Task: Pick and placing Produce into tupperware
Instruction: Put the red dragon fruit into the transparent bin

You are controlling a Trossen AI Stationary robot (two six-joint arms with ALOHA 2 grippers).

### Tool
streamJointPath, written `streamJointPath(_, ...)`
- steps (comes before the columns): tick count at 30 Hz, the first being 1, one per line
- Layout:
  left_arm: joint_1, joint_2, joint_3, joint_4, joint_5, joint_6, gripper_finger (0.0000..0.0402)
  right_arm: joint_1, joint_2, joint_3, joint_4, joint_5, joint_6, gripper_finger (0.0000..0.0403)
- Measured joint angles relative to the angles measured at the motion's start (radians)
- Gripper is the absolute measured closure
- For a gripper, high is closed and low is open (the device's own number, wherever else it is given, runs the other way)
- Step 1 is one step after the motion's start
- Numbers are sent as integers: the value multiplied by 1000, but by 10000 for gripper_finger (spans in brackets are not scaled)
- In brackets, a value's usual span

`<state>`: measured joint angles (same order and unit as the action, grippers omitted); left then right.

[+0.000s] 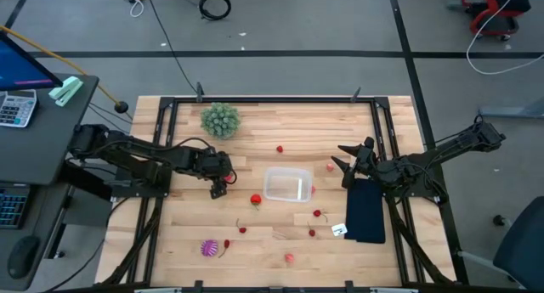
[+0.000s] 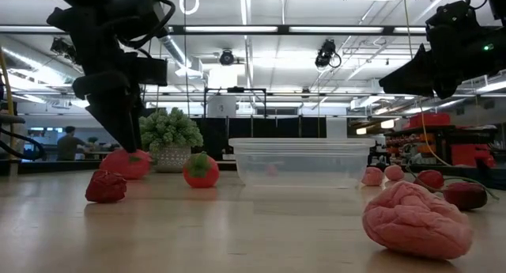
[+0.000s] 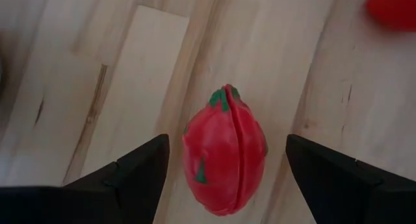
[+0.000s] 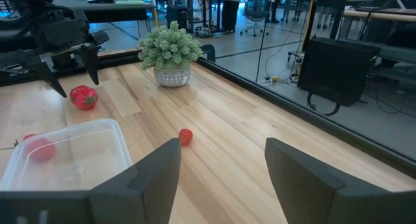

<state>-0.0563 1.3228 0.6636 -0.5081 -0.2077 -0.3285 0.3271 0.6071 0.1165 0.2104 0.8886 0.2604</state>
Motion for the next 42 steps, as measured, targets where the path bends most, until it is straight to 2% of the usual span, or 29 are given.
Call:
streamJointPath(6, 0, 0, -45, 39, 0, -1, 86, 0, 0, 0, 0, 0, 0, 169)
streamJointPath(13, 0, 0, -164, 210, 0, 0, 87, 0, 0, 0, 0, 0, -1, 169)
streamJointPath(19, 1, -2, -219, 288, 1, -4, 89, 0, 0, 0, 0, 0, -1, 169)
streamJointPath(25, 1, -3, -228, 312, 3, -9, 106, 0, 0, 0, 0, 0, -1, 169)
streamJointPath(36, 1, -2, -230, 428, -2, 0, 170, 0, 0, 0, 0, 0, -2, 169)
streamJointPath(42, 1, -2, -230, 470, -1, -1, 156, 0, 0, 0, 0, 0, -2, 169)
